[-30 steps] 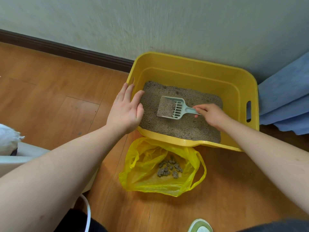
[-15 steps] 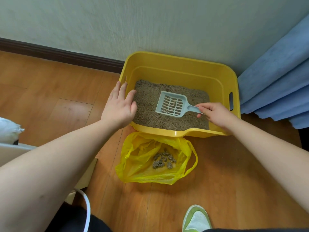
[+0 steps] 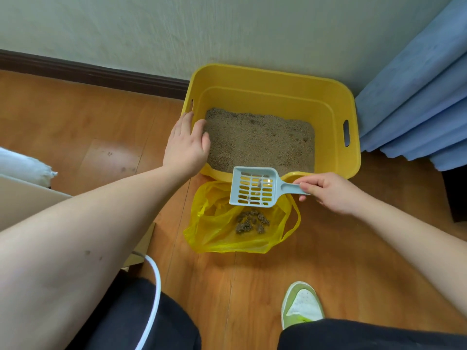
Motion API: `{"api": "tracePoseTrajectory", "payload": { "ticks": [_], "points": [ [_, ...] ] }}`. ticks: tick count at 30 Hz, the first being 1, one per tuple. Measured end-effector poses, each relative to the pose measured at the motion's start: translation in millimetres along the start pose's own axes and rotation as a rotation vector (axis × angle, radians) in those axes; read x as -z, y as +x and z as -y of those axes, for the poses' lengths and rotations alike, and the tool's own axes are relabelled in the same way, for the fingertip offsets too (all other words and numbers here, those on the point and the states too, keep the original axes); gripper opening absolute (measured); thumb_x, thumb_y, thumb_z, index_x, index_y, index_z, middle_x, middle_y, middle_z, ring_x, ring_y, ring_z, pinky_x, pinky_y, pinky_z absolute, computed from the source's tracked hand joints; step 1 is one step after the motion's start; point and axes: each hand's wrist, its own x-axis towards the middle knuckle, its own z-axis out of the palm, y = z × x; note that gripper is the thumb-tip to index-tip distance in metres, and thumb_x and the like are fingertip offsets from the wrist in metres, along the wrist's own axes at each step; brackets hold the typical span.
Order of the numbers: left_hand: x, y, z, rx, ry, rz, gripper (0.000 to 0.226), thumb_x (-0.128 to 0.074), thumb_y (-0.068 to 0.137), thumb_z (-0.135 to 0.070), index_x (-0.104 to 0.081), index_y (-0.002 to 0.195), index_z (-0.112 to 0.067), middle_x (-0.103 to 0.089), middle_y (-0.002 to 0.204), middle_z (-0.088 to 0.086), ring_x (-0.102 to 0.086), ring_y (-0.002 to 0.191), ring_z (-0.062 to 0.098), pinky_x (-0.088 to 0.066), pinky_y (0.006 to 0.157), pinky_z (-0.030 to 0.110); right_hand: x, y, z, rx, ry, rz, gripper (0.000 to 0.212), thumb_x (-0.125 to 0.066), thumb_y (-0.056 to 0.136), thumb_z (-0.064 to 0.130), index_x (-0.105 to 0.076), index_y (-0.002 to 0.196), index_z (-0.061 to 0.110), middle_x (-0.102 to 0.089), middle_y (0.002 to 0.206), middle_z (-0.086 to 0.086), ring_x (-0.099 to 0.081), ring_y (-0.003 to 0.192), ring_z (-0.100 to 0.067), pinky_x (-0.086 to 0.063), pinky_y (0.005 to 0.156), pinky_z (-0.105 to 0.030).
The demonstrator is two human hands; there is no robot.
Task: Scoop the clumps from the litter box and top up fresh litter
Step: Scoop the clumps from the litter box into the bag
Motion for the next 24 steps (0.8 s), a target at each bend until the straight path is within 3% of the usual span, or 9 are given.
{"api": "tracePoseTrajectory", "payload": {
  "ticks": [3, 5, 8, 11, 14, 21, 24],
  "points": [
    [-1.2, -0.9, -1.4, -0.008, 0.013, 0.016, 0.045, -0.029, 0.103, -0.036, -0.040, 0.143, -0.018, -0.023, 0.157, 0.020, -0.013, 0.149, 0.034, -0.012, 0.121, 0.045, -27.0, -10.2, -13.2, 0.052, -0.137, -0.109, 0.022, -0.054, 0.097, 0.017, -0.071, 0.110, 0.019, -0.072, 0.085, 0.003, -0.061, 0.076, 0.001, -0.039, 0.069, -0.005],
    [-1.5, -0.4, -1.5, -0.002, 0.014, 0.022, 0.046, -0.030, 0.102, -0.035, -0.040, 0.144, -0.018, -0.022, 0.158, 0.021, -0.010, 0.149, 0.034, -0.010, 0.122, 0.045, -43.8, -16.6, -27.2, 0.151, -0.292, -0.205, 0.022, -0.055, 0.096, 0.016, -0.071, 0.111, 0.018, -0.071, 0.092, -0.002, -0.064, 0.088, -0.017, -0.047, 0.080, -0.025],
    [1.0, 0.0, -1.8, 0.000, 0.021, 0.049, 0.047, -0.031, 0.100, -0.032, -0.038, 0.144, -0.018, -0.020, 0.158, 0.022, -0.008, 0.149, 0.034, -0.008, 0.122, 0.045, -60.1, -22.2, -44.1, 0.371, -0.570, -0.294, 0.027, -0.052, 0.092, 0.013, -0.068, 0.114, 0.011, -0.065, 0.087, -0.008, -0.064, 0.081, -0.031, -0.049, 0.070, -0.034],
    [2.9, -0.6, -2.7, -0.003, 0.021, 0.067, 0.050, -0.033, 0.096, -0.030, -0.036, 0.145, -0.018, -0.018, 0.159, 0.022, -0.007, 0.150, 0.034, -0.008, 0.122, 0.045, -65.6, -28.7, -47.9, 0.602, -0.832, -0.347, 0.040, -0.038, 0.088, 0.007, -0.064, 0.117, 0.003, -0.063, 0.087, -0.011, -0.060, 0.072, -0.031, -0.043, 0.061, -0.034],
    [4.8, -0.5, -3.5, 0.007, 0.020, 0.074, 0.052, -0.033, 0.096, -0.031, -0.034, 0.146, -0.019, -0.017, 0.160, 0.021, -0.005, 0.150, 0.032, -0.007, 0.123, 0.044, -65.4, -34.9, -45.7, 0.765, -0.973, -0.407, 0.043, -0.025, 0.099, -0.002, -0.065, 0.115, -0.003, -0.063, 0.086, -0.015, -0.053, 0.063, -0.029, -0.037, 0.054, -0.035],
    [5.8, -0.4, -5.1, 0.008, 0.019, 0.077, 0.053, -0.033, 0.095, -0.030, -0.033, 0.147, -0.019, -0.015, 0.160, 0.020, -0.004, 0.150, 0.031, -0.006, 0.123, 0.044, -67.5, -41.2, -51.3, 0.759, -0.980, -0.364, 0.049, -0.018, 0.103, 0.001, -0.064, 0.118, -0.003, -0.064, 0.088, -0.016, -0.053, 0.063, -0.029, -0.037, 0.053, -0.036],
    [5.4, 0.0, -4.9, 0.007, 0.020, 0.077, 0.054, -0.033, 0.094, -0.029, -0.033, 0.147, -0.019, -0.015, 0.160, 0.020, -0.004, 0.150, 0.032, -0.006, 0.123, 0.045, -64.7, -39.9, -53.8, 0.725, -0.943, -0.372, 0.042, -0.026, 0.100, 0.000, -0.063, 0.120, -0.001, -0.063, 0.091, -0.016, -0.055, 0.066, -0.031, -0.038, 0.055, -0.036]
  ]
}}
